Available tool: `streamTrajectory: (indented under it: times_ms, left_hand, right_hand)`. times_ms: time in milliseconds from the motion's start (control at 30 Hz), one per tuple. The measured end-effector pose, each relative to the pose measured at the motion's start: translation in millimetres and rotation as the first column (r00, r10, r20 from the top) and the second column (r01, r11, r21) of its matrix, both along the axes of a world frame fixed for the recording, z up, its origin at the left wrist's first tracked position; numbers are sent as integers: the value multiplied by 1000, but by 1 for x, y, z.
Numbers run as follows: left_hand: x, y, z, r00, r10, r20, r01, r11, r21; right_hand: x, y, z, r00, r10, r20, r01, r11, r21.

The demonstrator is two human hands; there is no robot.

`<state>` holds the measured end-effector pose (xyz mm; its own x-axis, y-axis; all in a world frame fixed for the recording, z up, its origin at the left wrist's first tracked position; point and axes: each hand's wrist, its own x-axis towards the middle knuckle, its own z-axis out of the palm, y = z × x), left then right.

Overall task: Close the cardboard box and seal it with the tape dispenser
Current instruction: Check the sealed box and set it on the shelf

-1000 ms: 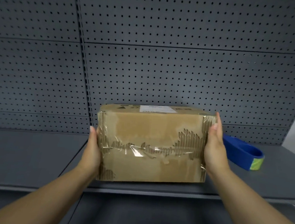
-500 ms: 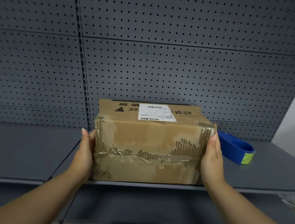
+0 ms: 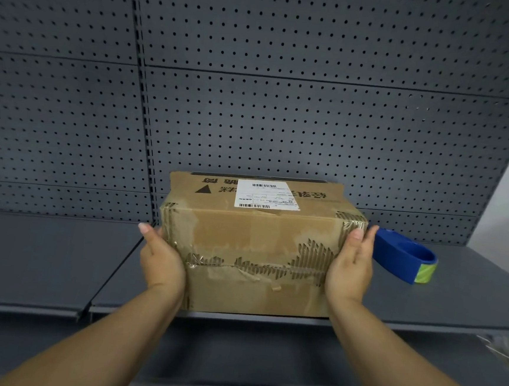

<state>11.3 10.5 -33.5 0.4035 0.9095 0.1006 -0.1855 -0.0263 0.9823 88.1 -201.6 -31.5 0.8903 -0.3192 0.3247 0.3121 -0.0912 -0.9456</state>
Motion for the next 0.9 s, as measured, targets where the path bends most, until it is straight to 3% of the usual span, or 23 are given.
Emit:
streamTrajectory:
  times_ms: [200, 367, 500, 567, 600, 633, 700, 733, 800, 900]
  left_hand:
    - [0, 4, -3, 997, 12, 76, -17, 997, 71]
    - [-3, 7, -8, 998, -35, 48, 27, 987, 158]
    - [-5, 18, -23, 998, -61, 6, 53, 910, 411]
    - [-9, 21, -19, 1000, 21, -23, 1, 722, 692]
    - [-9, 21, -15, 996, 78, -36, -10, 522, 853]
    - [-7, 20, -12, 991, 135, -18, -16, 248, 969]
    - [3, 18, -11, 977, 197, 77, -13, -312, 950]
    - [9, 17, -13, 969, 215, 119, -4, -470, 883]
    - [19, 16, -16, 955, 248, 164, 10, -577, 817]
    - [26, 18, -20, 951, 242, 194, -17, -584, 811]
  right_hand:
    - [10, 1, -10, 993, -99, 62, 102, 994, -38]
    - [12, 3, -11, 990, -121, 75, 124, 991, -41]
    - [12, 3, -12, 987, -130, 96, 136, 989, -51]
    - [12, 3, -13, 985, -133, 107, 140, 988, -64]
    - [12, 3, -13, 985, -134, 109, 142, 988, -69]
    - [12, 3, -13, 985, -134, 109, 142, 987, -72]
    - [12, 4, -13, 984, -137, 115, 145, 987, -71]
    - [12, 4, -13, 983, -140, 122, 149, 987, -68]
    - [14, 4, -14, 980, -142, 139, 153, 986, -73]
    - [15, 5, -14, 980, -133, 150, 149, 983, -106]
